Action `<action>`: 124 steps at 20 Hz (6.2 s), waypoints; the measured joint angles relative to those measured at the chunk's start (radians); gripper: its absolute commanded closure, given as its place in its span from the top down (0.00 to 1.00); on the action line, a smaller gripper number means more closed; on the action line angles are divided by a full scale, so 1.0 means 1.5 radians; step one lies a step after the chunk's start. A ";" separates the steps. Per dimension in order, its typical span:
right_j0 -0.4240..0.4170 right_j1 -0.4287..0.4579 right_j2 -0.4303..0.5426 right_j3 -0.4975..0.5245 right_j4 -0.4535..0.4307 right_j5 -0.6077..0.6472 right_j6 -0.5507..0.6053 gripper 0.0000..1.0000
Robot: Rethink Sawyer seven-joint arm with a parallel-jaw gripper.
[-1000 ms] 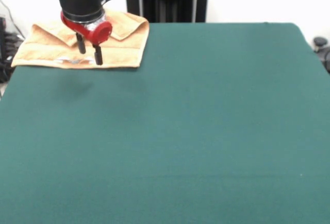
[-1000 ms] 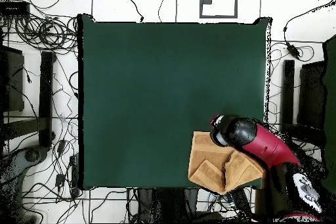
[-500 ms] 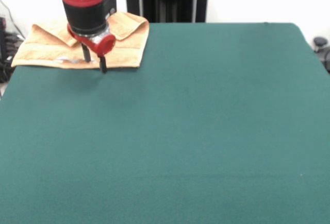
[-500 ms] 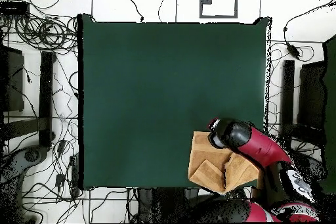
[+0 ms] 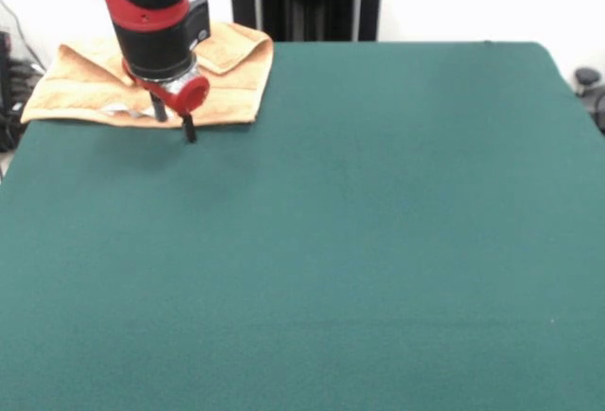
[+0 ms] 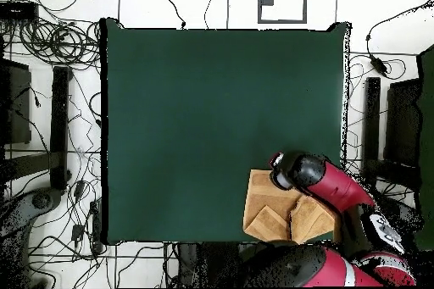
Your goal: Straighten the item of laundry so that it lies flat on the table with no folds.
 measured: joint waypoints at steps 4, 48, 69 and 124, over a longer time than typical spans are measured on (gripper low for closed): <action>-0.007 0.008 0.005 -0.022 0.000 0.042 0.000 1.00; -0.014 0.025 0.012 -0.069 -0.005 0.123 0.000 0.00; -0.015 0.026 0.012 -0.071 -0.005 0.126 0.000 0.00; -0.015 0.026 0.012 -0.072 -0.008 0.130 0.000 1.00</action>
